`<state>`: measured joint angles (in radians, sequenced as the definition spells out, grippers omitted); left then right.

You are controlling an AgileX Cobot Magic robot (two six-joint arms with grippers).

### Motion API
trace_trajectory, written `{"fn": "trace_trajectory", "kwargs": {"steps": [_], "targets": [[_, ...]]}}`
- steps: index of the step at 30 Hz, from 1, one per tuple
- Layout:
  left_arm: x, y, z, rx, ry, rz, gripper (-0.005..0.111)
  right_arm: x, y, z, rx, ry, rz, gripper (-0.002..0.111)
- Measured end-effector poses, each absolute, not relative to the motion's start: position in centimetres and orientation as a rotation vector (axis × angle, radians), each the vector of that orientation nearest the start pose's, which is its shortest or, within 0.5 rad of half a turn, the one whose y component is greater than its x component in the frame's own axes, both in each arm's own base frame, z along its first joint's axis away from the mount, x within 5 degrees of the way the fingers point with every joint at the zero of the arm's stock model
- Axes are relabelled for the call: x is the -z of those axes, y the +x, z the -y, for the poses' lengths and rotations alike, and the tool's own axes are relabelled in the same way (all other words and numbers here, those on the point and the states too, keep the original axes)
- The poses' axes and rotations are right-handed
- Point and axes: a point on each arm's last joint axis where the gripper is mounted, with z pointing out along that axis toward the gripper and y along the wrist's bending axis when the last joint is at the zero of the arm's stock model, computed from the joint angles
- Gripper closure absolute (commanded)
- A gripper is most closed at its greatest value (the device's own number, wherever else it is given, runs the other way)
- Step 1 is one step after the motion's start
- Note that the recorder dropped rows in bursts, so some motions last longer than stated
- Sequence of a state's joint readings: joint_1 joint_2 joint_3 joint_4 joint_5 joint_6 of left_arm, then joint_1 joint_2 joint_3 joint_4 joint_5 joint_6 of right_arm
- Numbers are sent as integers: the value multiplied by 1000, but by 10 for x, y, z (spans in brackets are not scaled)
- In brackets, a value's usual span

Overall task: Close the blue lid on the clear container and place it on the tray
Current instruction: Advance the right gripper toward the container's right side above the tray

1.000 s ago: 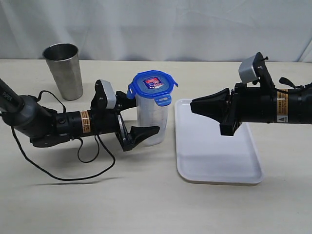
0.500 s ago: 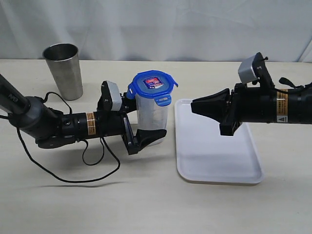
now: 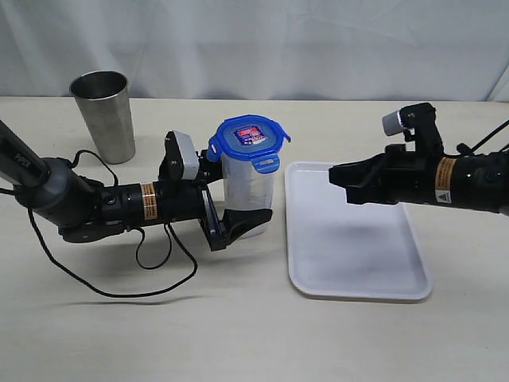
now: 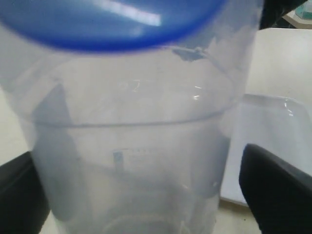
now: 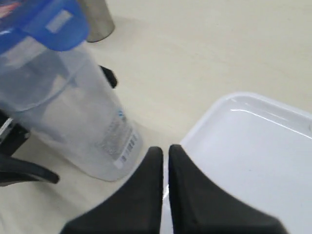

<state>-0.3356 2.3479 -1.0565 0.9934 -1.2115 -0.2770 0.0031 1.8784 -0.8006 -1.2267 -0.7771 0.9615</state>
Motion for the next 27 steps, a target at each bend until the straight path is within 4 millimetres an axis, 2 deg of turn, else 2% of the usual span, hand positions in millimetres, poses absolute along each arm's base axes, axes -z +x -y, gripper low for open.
{"fn": "trace_trajectory", "kwargs": {"steps": [6, 10, 15, 21, 27], "targets": [[-57, 346, 196, 885, 1079, -1452, 17, -123, 351, -63, -819, -434, -2103, 104], [-57, 346, 196, 885, 1079, -1452, 17, -117, 365, -68, -925, -453, -2114, 104], [-57, 346, 196, 885, 1077, -1453, 17, -114, 373, -73, -1024, -467, -2075, 104], [-59, 349, 195, 874, 1036, -1458, 17, -117, 370, -77, -1119, -488, -2026, 104], [-63, 355, 197, 870, 1022, -1437, 17, -117, 368, -79, -1142, -518, -2023, 104]]}}
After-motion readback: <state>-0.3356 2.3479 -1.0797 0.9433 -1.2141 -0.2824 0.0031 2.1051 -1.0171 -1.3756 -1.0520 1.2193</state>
